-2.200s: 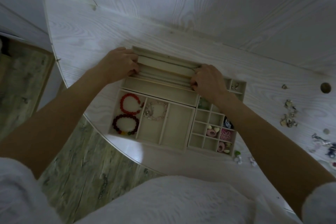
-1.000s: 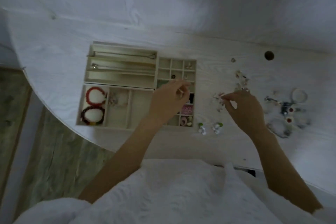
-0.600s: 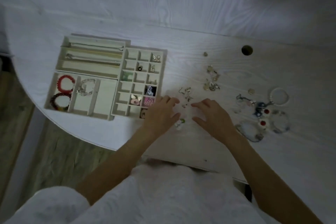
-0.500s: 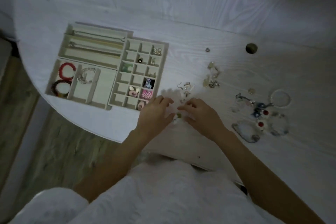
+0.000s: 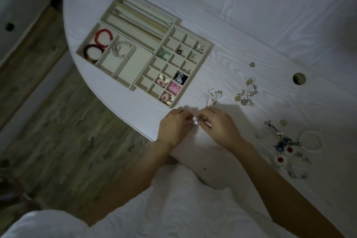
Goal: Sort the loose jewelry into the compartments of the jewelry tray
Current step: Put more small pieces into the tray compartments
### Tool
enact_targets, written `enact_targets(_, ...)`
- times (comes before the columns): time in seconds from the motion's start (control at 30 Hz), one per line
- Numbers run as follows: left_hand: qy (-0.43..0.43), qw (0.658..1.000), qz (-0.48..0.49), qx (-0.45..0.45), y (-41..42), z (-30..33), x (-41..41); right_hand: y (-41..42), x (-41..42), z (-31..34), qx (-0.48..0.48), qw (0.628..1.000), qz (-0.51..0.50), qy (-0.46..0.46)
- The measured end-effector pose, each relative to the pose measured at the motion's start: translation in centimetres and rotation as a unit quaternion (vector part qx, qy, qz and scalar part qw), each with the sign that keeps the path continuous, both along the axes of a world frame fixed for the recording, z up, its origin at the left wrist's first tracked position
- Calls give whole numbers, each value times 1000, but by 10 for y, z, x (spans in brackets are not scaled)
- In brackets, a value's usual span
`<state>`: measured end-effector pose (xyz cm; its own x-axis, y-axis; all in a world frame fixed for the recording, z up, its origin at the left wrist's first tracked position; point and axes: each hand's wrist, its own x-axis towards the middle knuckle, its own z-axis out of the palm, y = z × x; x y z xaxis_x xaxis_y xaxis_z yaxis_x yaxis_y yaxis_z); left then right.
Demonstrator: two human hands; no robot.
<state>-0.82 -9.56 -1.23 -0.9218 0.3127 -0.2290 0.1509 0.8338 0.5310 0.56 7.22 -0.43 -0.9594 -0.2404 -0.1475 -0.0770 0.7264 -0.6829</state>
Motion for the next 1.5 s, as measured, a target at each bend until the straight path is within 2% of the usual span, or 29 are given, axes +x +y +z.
enact_targets(0.1,-18,993,45,106,-13,9,-5,-9,-17,17,-56,998,-31,4)
enact_targets(0.2,-81,956,130,249,-31,32,-19,-26,-44,36,-91,995,-30,-18)
enact_targets(0.3,-91,929,200,299,-56,42,-39,-52,-76,41,-79,997,-12,-10)
enact_targets(0.4,-15,946,230,227,-89,33,-59,-86,-109,28,-58,998,7,23)
enact_targets(0.47,33,963,223,149,-106,25,-70,-104,-125,15,-32,998,20,47)
enact_targets(0.67,119,977,176,27,-130,4,-85,-132,-143,-7,8,996,63,63)
enact_targets(0.9,228,968,104,-31,-139,-4,-77,-122,-135,-8,5,995,18,100)
enact_targets(1.17,180,977,34,-105,-139,-5,-82,-141,-139,-8,124,973,89,170)
enact_targets(1.27,187,976,35,-105,-138,-5,-85,-149,-145,-6,168,959,119,195)
enact_targets(1.4,186,977,65,-77,-139,-5,-84,-149,-153,-5,177,954,156,185)
enact_targets(1.5,178,978,90,-53,-138,-7,-83,-154,-153,-6,204,950,147,184)
